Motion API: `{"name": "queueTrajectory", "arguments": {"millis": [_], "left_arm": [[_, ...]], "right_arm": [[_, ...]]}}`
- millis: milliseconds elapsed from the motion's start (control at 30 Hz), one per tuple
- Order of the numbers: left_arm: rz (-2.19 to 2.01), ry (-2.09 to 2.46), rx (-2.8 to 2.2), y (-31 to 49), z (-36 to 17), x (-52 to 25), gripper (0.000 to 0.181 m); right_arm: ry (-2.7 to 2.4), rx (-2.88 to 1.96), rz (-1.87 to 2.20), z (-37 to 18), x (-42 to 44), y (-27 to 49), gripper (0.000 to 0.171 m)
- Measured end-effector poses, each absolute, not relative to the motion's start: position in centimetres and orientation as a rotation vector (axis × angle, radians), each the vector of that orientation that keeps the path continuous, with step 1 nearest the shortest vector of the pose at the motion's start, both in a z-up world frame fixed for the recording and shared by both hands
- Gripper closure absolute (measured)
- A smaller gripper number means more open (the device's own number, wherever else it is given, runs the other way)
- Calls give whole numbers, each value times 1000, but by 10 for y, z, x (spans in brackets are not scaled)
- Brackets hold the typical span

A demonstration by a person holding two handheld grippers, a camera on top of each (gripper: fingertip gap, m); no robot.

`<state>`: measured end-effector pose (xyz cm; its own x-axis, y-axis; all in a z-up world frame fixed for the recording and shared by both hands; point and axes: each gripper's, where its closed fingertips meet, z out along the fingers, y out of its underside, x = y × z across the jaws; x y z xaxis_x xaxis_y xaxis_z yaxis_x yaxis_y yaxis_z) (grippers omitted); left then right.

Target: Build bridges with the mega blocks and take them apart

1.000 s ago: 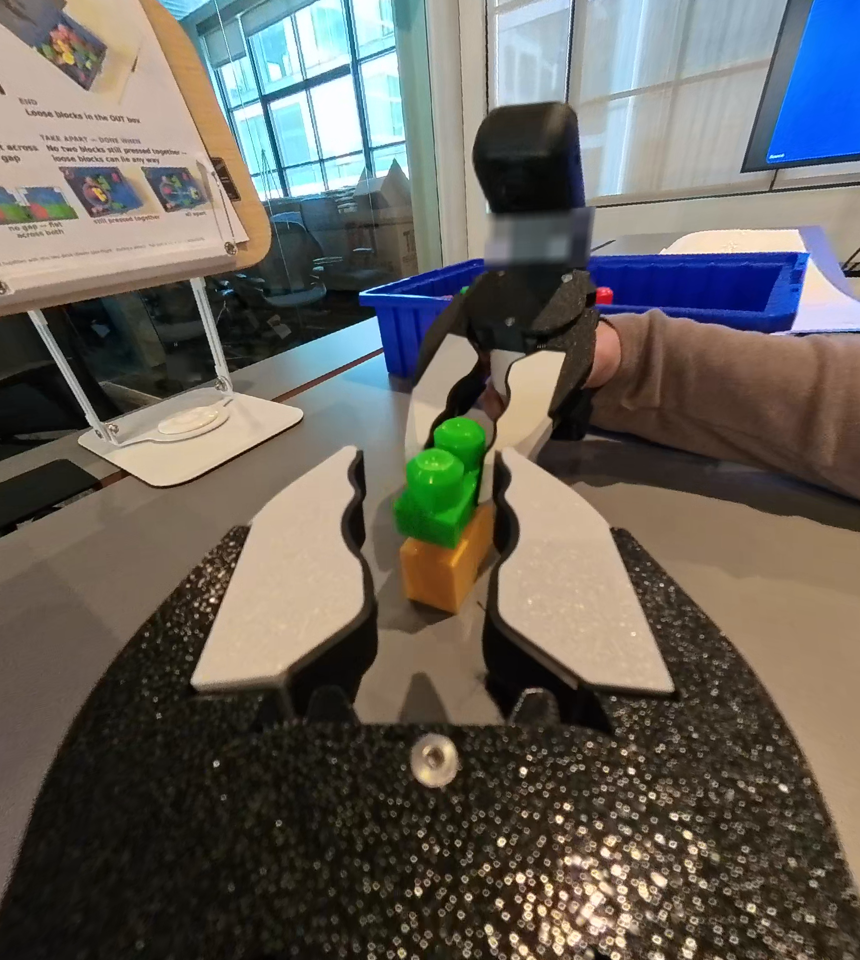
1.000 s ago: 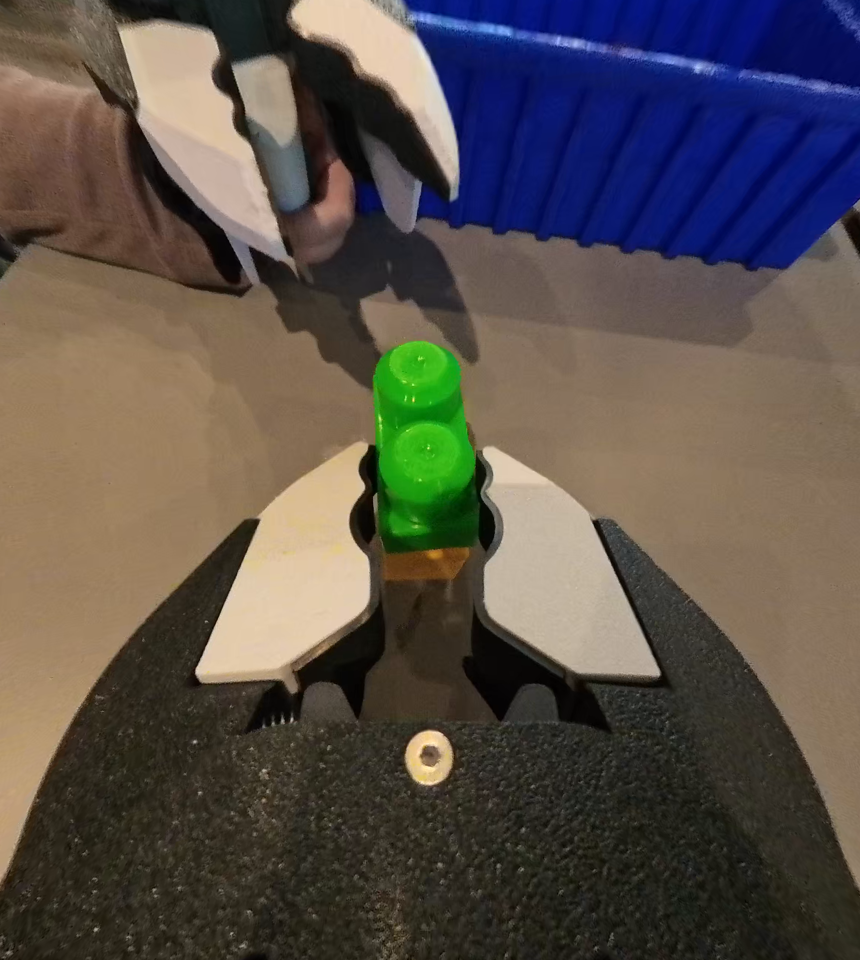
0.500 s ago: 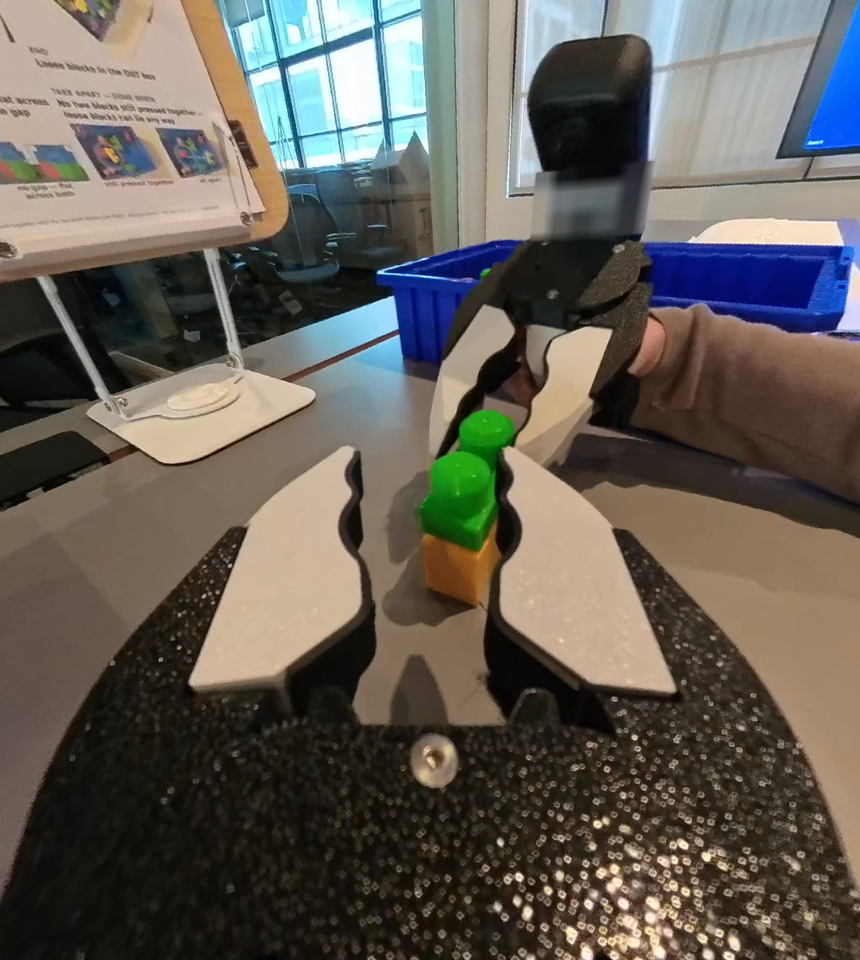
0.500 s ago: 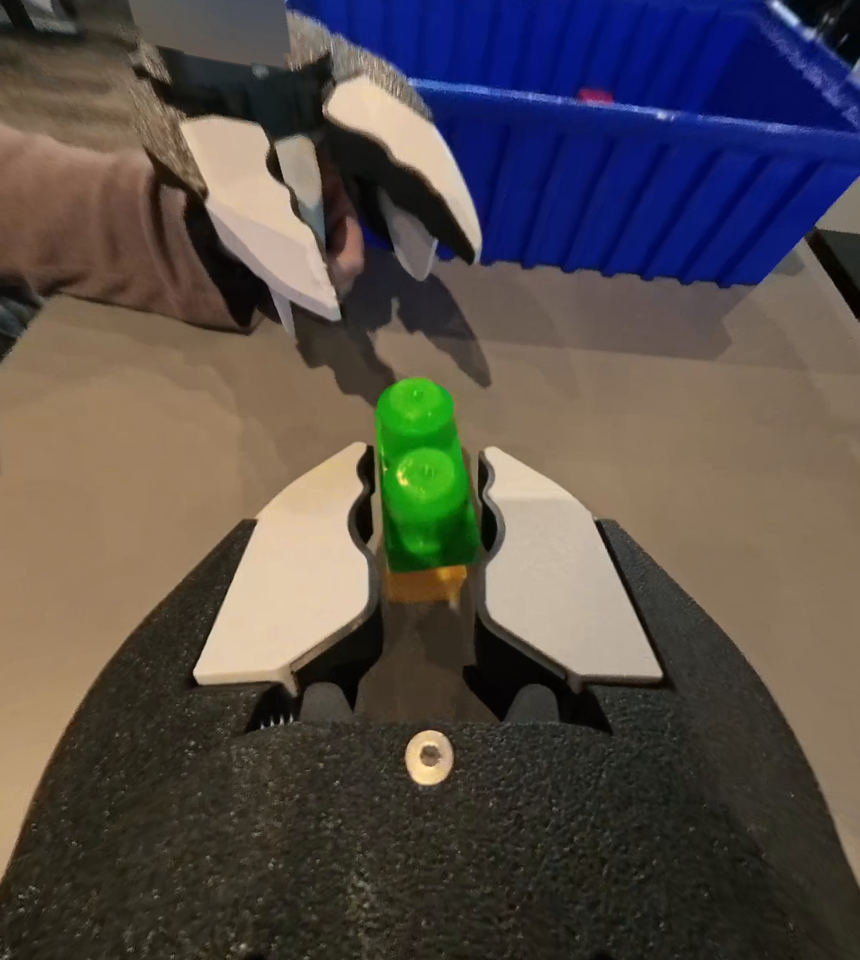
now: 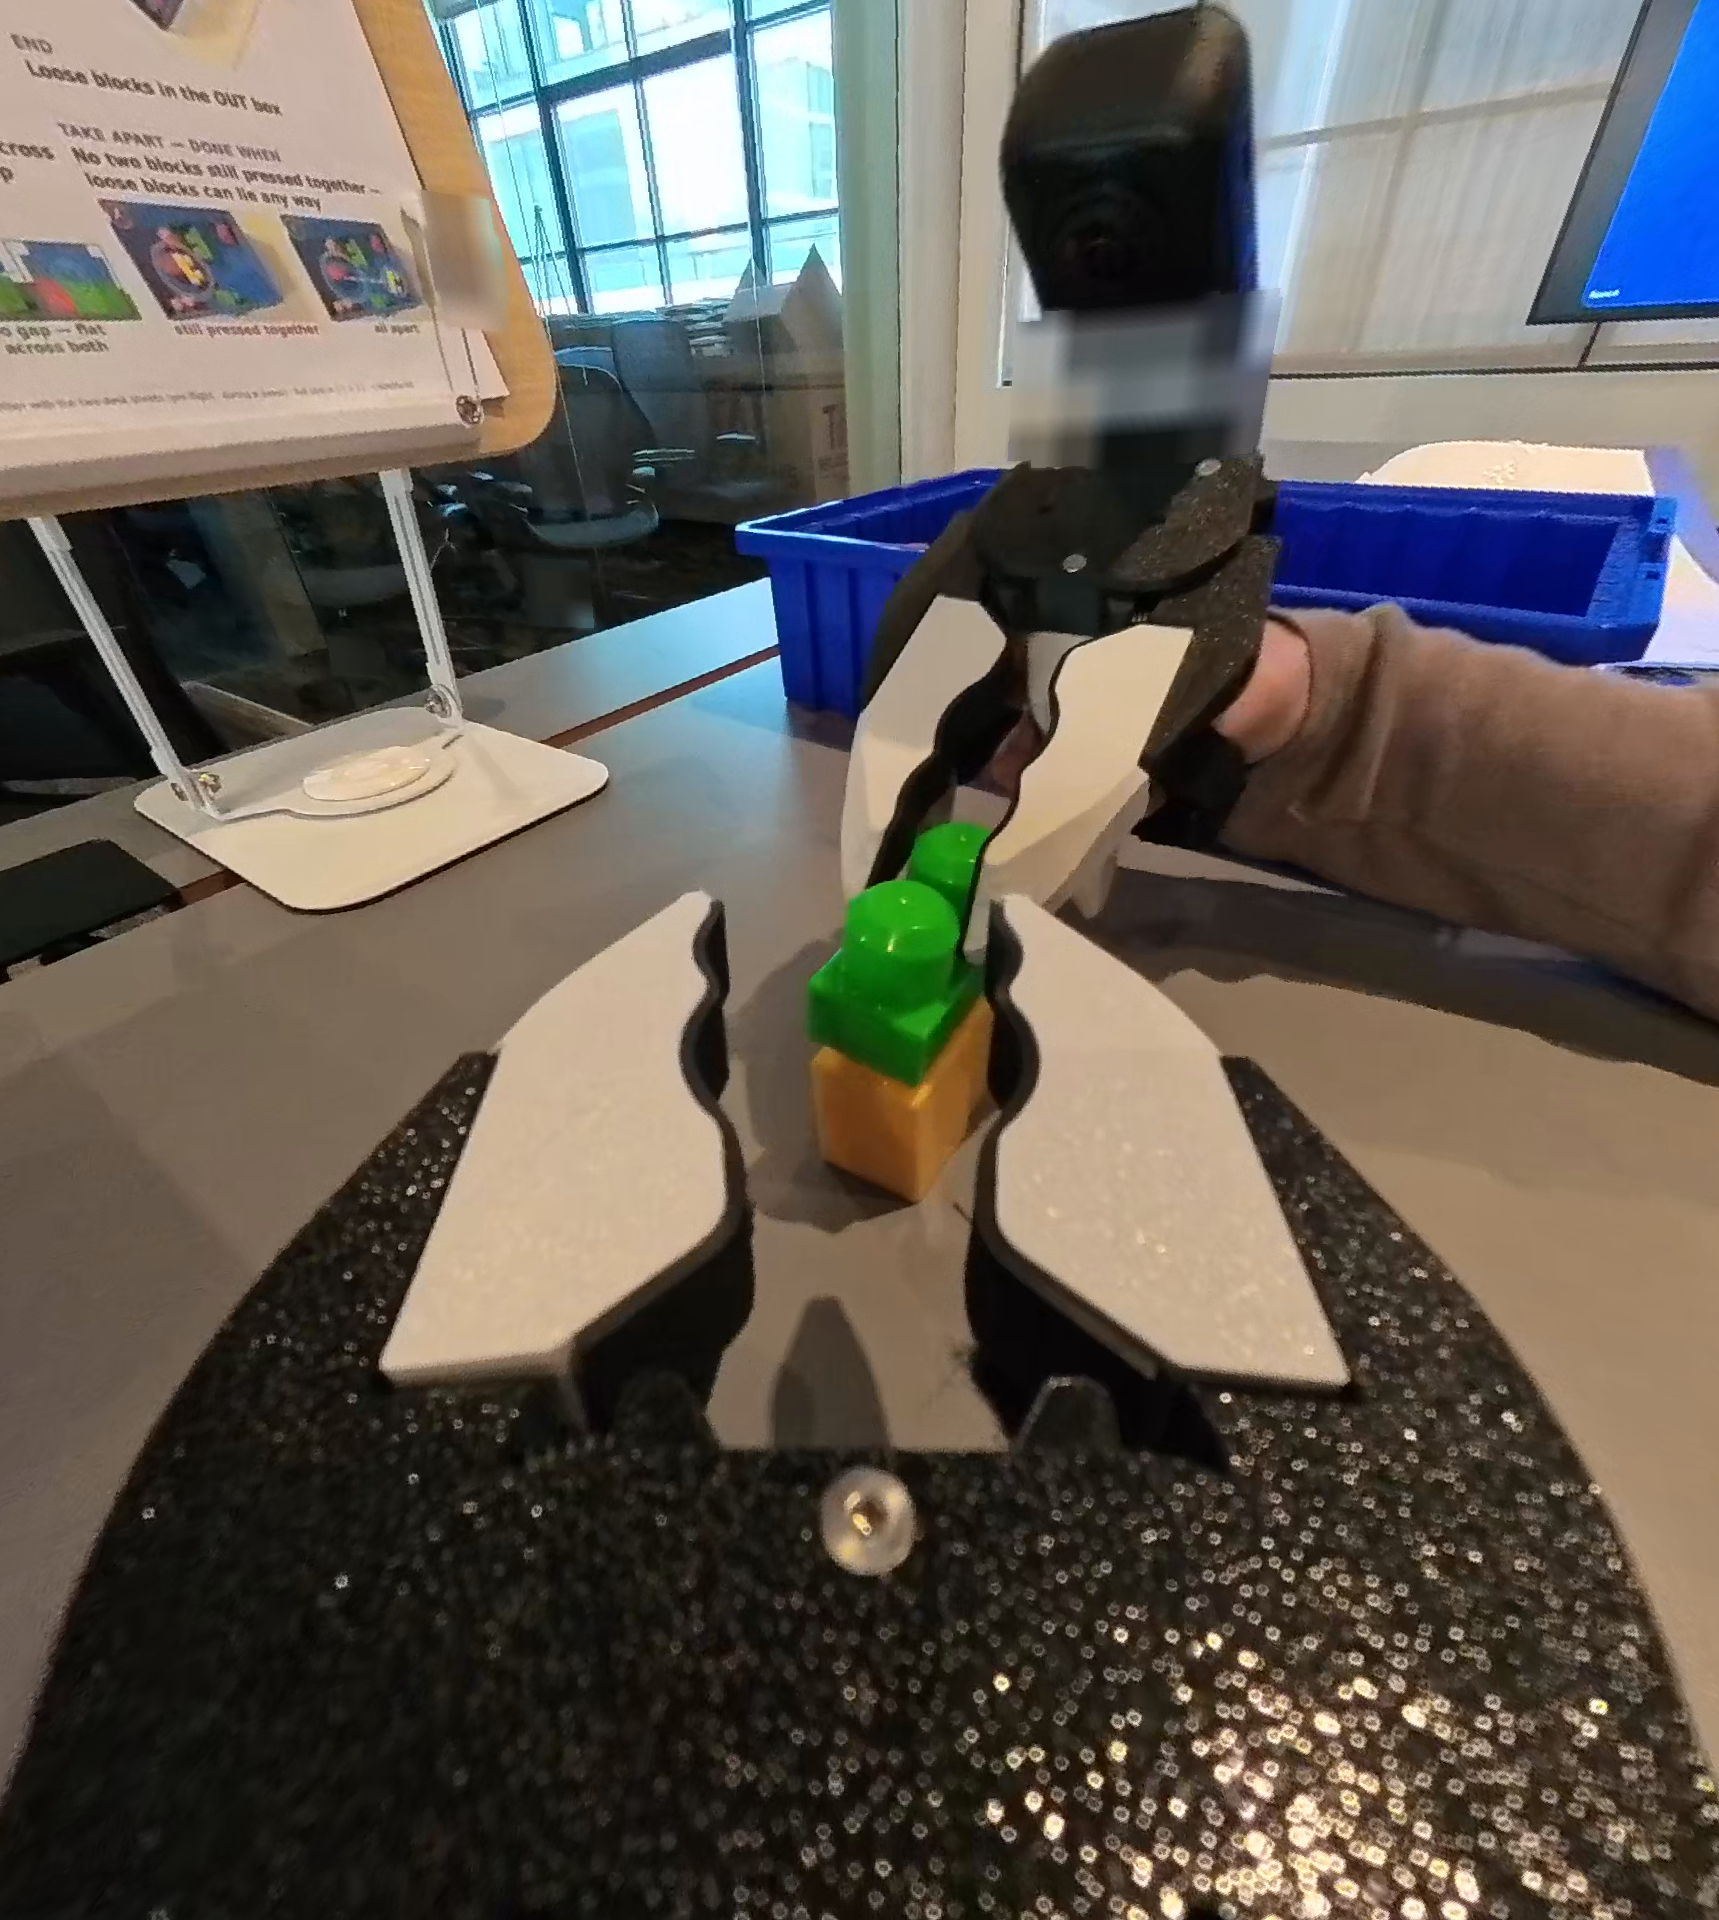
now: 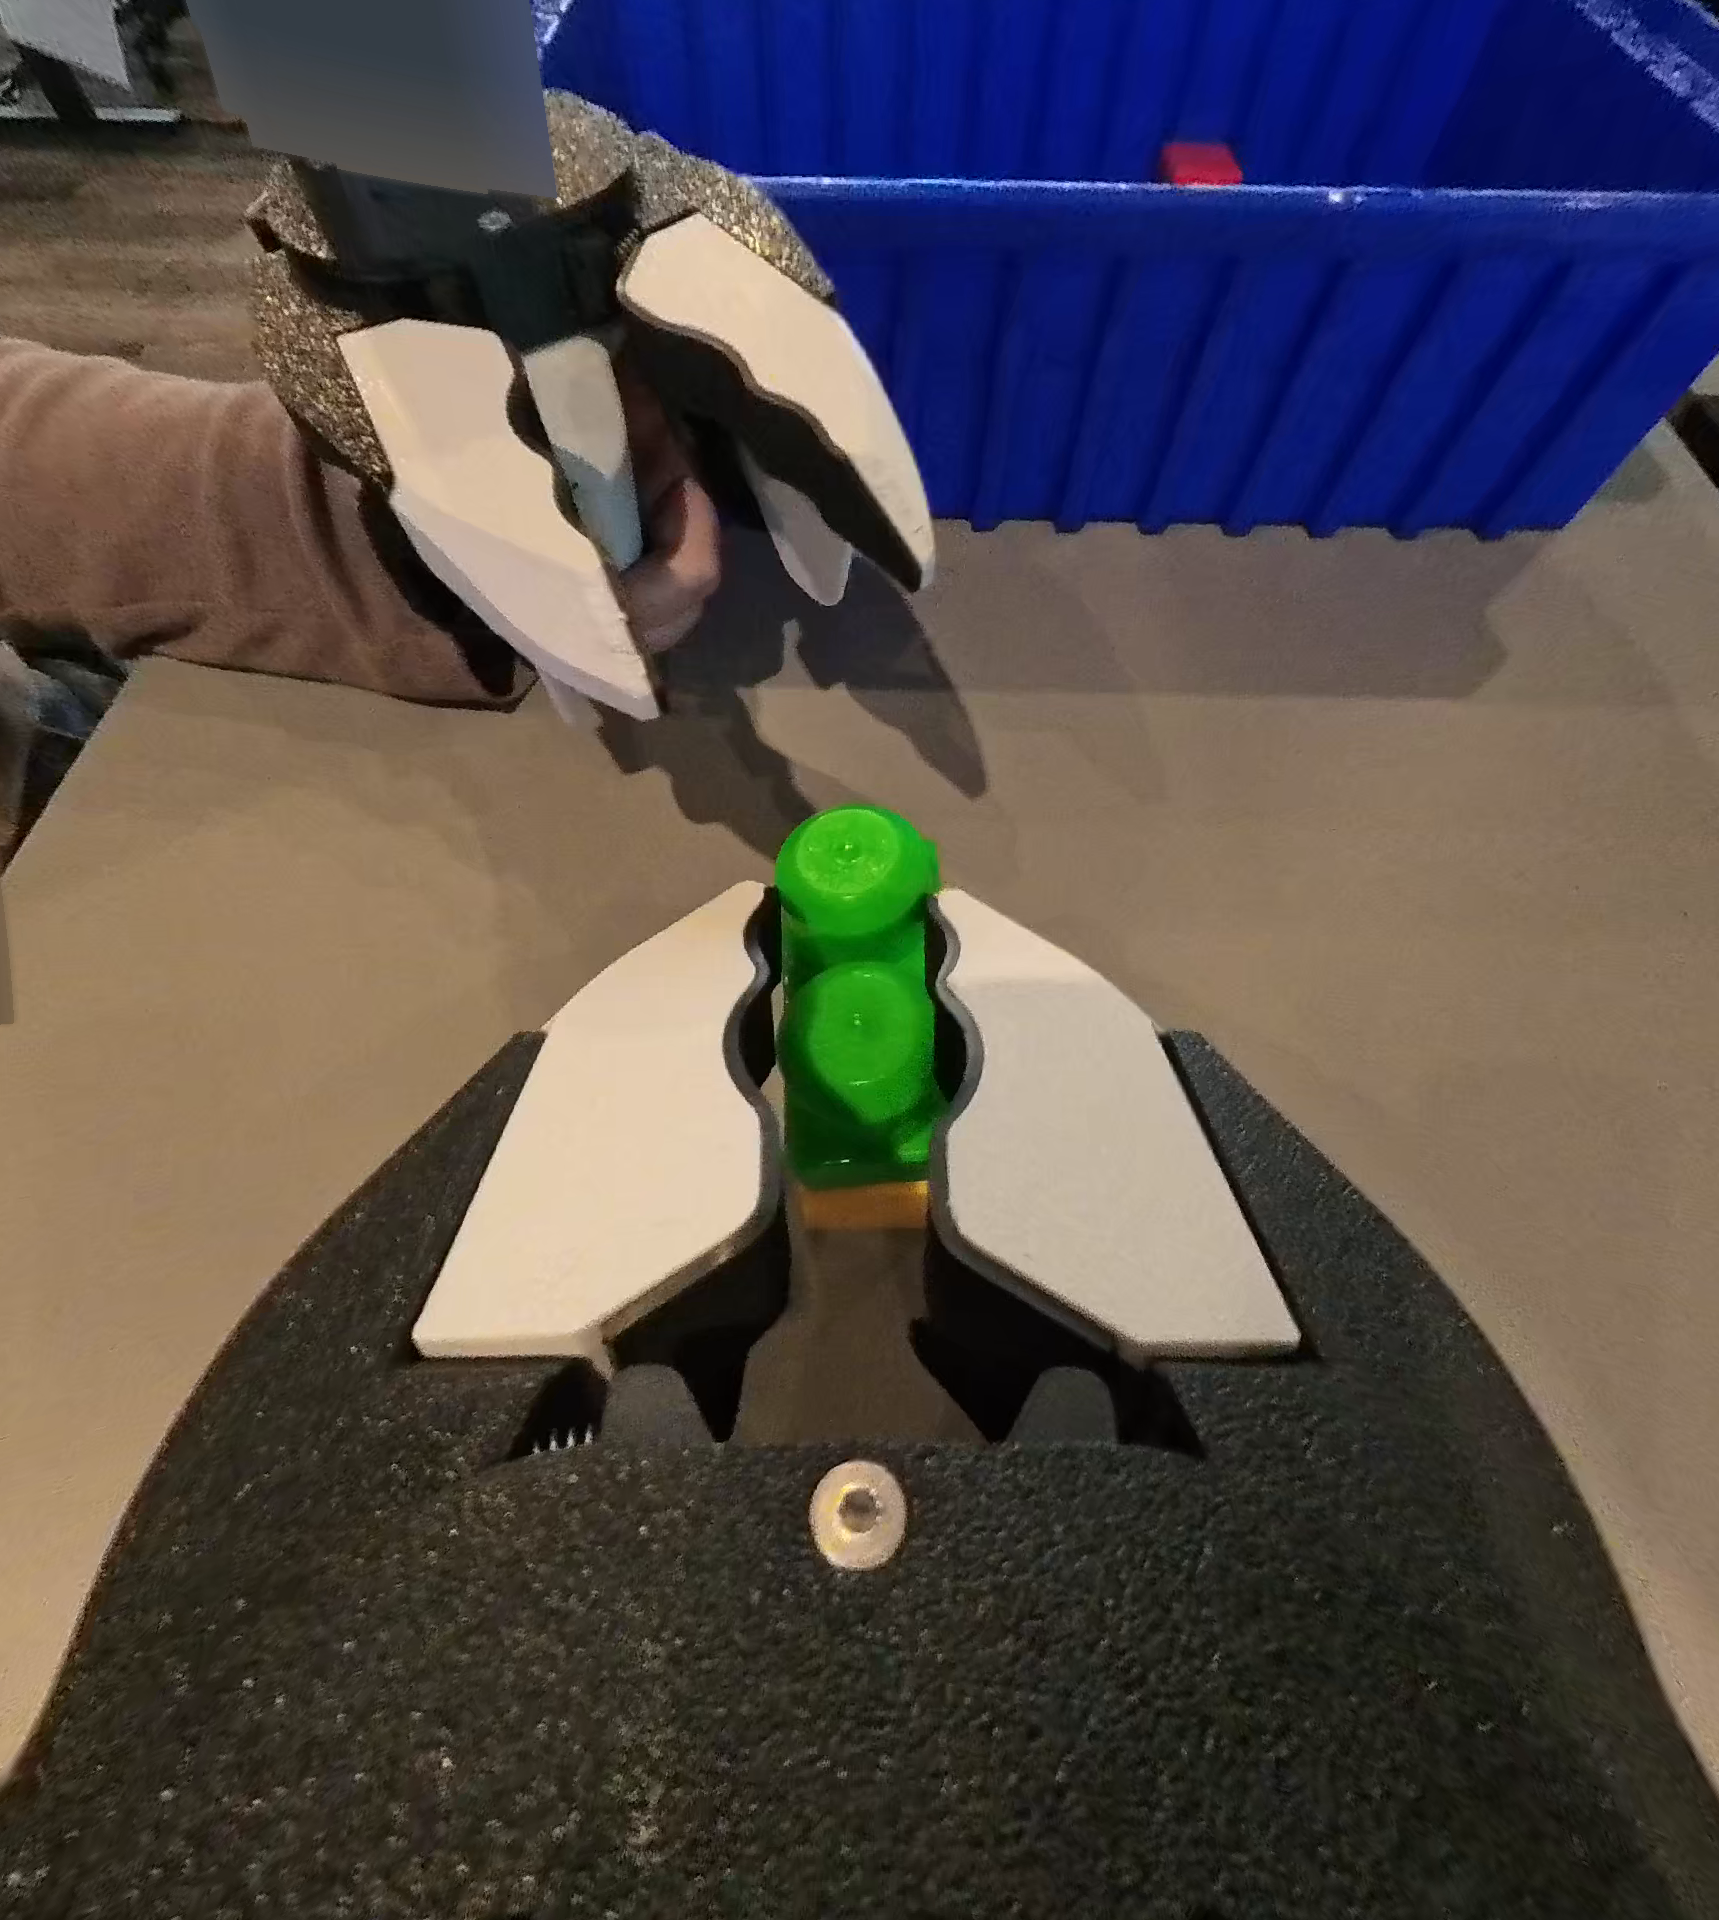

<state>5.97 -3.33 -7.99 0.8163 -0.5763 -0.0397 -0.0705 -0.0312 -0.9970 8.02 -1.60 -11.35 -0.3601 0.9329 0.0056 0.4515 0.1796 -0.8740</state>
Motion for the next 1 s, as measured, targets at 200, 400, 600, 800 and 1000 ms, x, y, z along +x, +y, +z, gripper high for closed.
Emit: {"name": "queueTrajectory", "arguments": {"millis": [200, 400, 600, 800, 1000], "left_arm": [[-440, 524, -1579, -33, -82, 60, 135], [-425, 515, -1578, -33, -82, 58, 136], [-448, 489, -1574, -32, -82, 55, 136], [-438, 483, -1560, -32, -79, 53, 131], [-433, 513, -1577, -33, -82, 56, 129]], "right_arm": [[-1887, -1407, 1118, -118, 78, -15, 145], [-1829, -1392, 1118, -120, 78, -14, 145], [-1812, -1317, 1027, -120, 78, -14, 146], [-1693, -1312, 1185, -97, 85, -16, 97], [-1739, -1514, 1040, -138, 102, -8, 84]]}}
